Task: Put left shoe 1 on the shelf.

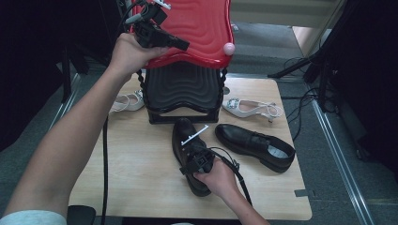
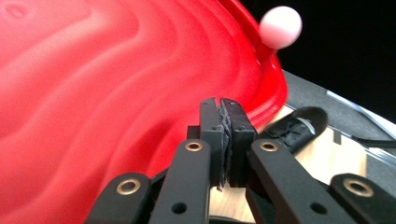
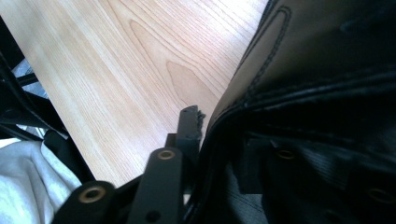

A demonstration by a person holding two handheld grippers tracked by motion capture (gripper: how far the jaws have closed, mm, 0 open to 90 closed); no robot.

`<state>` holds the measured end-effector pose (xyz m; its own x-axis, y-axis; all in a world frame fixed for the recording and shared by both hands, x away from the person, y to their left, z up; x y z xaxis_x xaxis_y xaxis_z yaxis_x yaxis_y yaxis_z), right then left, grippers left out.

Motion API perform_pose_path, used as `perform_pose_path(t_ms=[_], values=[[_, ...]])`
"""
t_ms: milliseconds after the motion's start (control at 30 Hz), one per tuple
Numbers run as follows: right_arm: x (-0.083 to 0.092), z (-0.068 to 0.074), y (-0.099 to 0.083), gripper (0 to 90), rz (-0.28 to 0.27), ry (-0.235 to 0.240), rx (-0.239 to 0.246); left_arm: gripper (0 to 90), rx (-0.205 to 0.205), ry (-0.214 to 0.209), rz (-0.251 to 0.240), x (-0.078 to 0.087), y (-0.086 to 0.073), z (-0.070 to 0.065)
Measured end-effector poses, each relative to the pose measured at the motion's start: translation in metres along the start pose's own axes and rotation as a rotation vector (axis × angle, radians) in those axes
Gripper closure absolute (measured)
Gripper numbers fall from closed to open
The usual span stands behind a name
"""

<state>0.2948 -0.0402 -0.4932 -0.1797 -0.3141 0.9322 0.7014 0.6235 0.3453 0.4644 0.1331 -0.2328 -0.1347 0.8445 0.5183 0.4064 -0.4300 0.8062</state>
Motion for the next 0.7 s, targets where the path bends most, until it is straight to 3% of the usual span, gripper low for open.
perform_pose_path(t_ms=[133, 333, 700], values=[[0.004, -0.006, -0.001, 83.5, 0.001, 0.017, -0.013, 89.3, 0.009, 0.002, -0.007, -0.004, 0.003, 0.004], [0.019, -0.018, -0.003, 86.8, -0.027, 0.034, -0.035, 89.9, 0.010, 0.033, 0.038, -0.014, 0.003, 0.003], [0.043, -0.047, -0.006, 87.6, -0.080, 0.131, -0.118, 90.0, 0.028, 0.034, 0.038, -0.014, 0.003, 0.004]])
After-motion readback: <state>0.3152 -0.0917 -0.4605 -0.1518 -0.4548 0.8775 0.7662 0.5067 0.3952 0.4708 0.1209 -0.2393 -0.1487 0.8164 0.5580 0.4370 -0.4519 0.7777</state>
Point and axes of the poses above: each handheld gripper's, and its own axes: x roughly backward along the jaws, y roughly out of its top, z roughly to its left, the point moved 1 cm from there along -x, roughly forward along the jaws, and after that the axes turned 15 degrees about -y, right-handed, at the moved point
